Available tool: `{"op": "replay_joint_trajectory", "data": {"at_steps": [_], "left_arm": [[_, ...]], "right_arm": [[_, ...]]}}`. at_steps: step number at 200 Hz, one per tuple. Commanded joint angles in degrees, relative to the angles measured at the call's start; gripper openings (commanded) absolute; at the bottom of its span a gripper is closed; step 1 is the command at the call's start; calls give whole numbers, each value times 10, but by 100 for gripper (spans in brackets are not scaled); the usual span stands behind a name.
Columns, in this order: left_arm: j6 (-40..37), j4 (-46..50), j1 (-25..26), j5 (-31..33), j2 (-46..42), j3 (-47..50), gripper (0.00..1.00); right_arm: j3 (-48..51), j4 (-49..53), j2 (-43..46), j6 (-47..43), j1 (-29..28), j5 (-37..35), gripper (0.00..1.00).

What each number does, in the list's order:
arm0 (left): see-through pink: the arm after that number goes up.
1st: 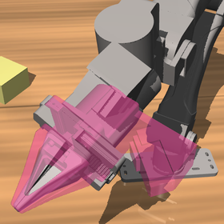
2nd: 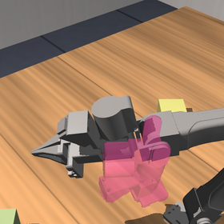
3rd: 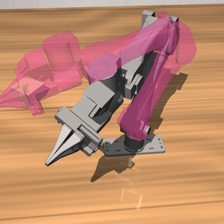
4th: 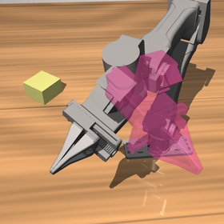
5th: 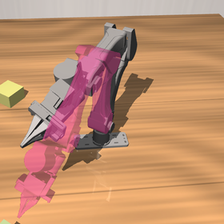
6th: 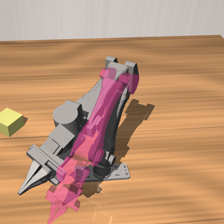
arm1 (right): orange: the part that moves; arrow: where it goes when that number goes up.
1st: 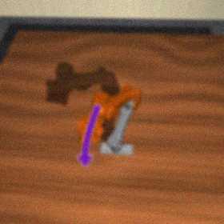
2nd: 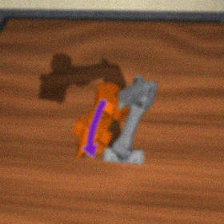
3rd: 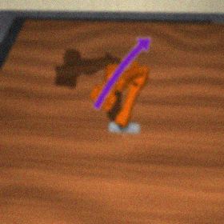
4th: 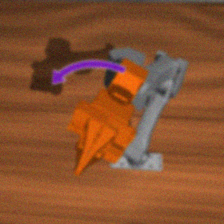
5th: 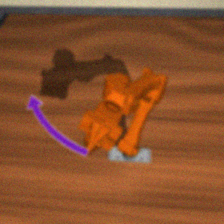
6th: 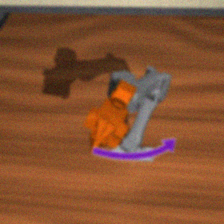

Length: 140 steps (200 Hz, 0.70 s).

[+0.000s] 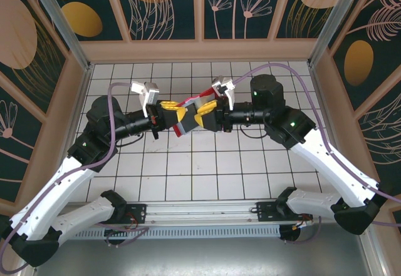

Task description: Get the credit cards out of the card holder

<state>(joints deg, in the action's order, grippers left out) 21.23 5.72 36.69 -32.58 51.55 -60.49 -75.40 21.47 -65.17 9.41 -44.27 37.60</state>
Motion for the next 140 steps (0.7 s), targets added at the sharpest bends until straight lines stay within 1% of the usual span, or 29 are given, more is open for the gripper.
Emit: {"op": "replay_joint_trajectory", "data": {"at_steps": [1, 41, 73, 84, 99, 112, 140], "left_arm": [[6, -42, 4, -47, -3, 1, 0], [2, -37, 4, -44, -4, -4, 0], [4, -35, 4, -42, -3, -8, 0], [5, -36, 4, -41, -3, -9, 0], [5, -38, 4, -40, -5, -9, 0], [7, -39, 4, -40, -5, -8, 0], [9, -45, 4, -47, -3, -7, 0]], "right_arm": [[-14, -1, 4, -8, -1, -49, 35], [-18, -3, 3, -7, -1, -38, 35], [-14, -10, -2, -7, -3, 32, 34], [-15, -9, -3, -7, -5, 51, 32], [-14, -13, -3, -6, -9, 59, 32], [-15, -12, -1, -9, -10, 64, 29], [-16, -1, -5, -19, -13, 81, 28]]}}
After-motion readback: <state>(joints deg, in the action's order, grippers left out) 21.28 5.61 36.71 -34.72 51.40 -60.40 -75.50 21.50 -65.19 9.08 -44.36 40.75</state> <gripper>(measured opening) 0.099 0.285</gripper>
